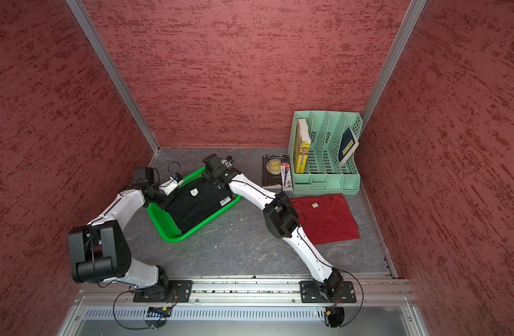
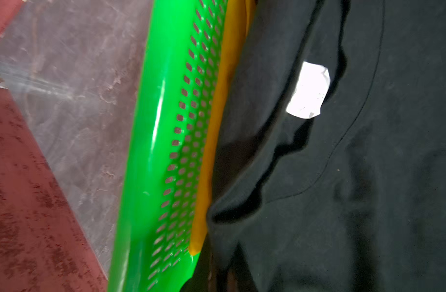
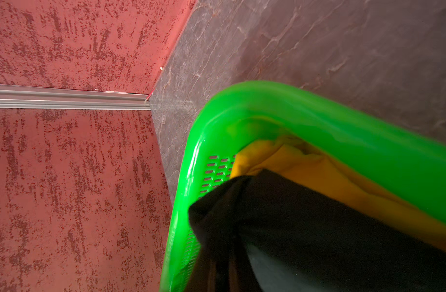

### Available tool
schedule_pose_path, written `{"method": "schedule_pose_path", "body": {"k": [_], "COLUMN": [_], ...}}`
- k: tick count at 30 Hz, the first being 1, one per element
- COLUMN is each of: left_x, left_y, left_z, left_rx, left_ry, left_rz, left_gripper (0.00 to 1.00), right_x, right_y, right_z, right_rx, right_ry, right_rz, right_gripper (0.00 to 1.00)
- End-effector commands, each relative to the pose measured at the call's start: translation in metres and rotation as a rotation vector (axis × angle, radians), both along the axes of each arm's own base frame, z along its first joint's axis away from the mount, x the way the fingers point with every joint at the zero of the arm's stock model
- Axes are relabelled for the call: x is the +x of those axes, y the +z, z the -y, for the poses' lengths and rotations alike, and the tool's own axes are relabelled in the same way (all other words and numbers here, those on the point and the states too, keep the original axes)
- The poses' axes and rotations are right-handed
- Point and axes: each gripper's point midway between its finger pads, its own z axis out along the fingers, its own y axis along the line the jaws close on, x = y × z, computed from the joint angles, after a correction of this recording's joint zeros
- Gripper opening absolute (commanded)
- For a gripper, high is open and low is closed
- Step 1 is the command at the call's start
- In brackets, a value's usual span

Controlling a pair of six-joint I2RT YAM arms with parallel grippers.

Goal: Put the folded t-shirts into the basket
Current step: Place the T-shirt in the bin.

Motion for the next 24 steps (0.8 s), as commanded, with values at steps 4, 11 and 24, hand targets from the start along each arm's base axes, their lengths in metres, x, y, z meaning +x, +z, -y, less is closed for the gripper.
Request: {"method": "schedule_pose_path", "body": {"k": [4, 11, 24], "left_x": [-0.008, 0.009, -0.028], "left_y": [-0.035, 0.027, 0.135], "left_z": [-0.008, 0.005, 0.075], "left_rx": [-0.004, -0.078, -0.37], "left_ry": [0.056, 0.056, -0.069], "left_rz": [-0.106, 0.141, 0.394], "left_gripper": [0.08, 0.99, 1.0], "right_x": [0.02, 0.016, -0.056], "right_y": [0.021, 0.028, 0.094], "right_z": [0.001, 0.008, 0.053], "right_rx": [0.056, 0.044, -0.263], "right_ry": [-0.003, 0.031, 0.475], "right_rz": [0.074, 0.057, 0.311], "right_gripper": [0.26, 0.49, 0.47]}}
